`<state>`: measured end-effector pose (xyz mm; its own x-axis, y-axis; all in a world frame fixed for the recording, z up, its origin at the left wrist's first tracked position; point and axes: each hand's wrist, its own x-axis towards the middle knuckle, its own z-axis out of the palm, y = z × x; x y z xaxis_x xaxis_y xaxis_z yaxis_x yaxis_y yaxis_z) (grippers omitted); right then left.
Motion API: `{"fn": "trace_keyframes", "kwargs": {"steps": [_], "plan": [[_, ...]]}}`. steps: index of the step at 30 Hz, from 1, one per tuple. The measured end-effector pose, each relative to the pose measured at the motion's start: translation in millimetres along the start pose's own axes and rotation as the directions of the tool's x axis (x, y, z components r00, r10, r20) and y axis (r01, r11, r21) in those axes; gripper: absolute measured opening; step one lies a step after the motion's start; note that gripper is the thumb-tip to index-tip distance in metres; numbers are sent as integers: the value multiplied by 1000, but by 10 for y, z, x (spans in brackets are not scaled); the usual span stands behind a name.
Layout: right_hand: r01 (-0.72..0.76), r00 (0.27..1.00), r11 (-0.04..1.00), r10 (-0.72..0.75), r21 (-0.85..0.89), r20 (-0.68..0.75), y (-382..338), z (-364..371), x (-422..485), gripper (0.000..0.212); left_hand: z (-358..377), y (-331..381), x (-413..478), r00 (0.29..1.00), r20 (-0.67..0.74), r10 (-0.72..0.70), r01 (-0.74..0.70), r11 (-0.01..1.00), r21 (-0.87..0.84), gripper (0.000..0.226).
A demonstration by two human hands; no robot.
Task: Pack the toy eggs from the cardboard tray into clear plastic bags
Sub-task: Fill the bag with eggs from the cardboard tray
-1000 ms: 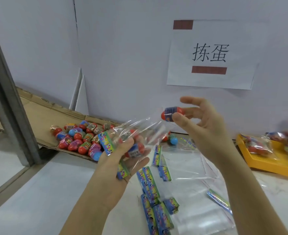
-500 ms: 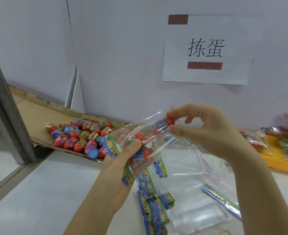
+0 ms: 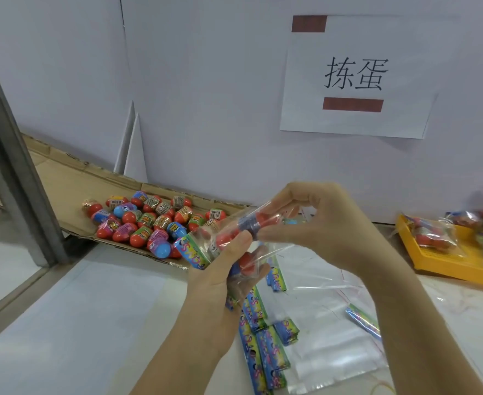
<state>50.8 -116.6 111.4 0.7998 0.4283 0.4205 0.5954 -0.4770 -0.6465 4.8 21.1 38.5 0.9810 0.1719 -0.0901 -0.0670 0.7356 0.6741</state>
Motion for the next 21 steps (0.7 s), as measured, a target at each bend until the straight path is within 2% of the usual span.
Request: {"fn": "trace_keyframes", "kwargs": {"steps": [3,6,10,16,18,19,21], "plan": [[16,1000,1000,-16,-27,-11,-11,38,9,21,-16,25,3,1000,5,0,-1,1000,24,34],[25,1000,1000,-25,-15,-5,-10,52,22,30,-22,32,6,1000,-1,3,-3,1000,29,36],[61,995,994,-67,89,70,2,73,31,13,-62,78,44,1000,-4,16,-16,1000,16,26],[127,991,990,-125,66,-45,-49,235,54,26,-143,156,96,999,12,34,-34,999,-1,27],[195,968,975,-173,110,-184,-57,279,54,34,-159,182,106,1000,22,20,-19,999,-49,29],[234,929,961,-175,149,-326,-50,315,59,37,-163,204,108,1000,19,17,-15,996,-83,36],[288,809,917,-78,277,-582,-7,431,75,42,-170,274,110,1000,-17,27,-29,987,-158,46]]}}
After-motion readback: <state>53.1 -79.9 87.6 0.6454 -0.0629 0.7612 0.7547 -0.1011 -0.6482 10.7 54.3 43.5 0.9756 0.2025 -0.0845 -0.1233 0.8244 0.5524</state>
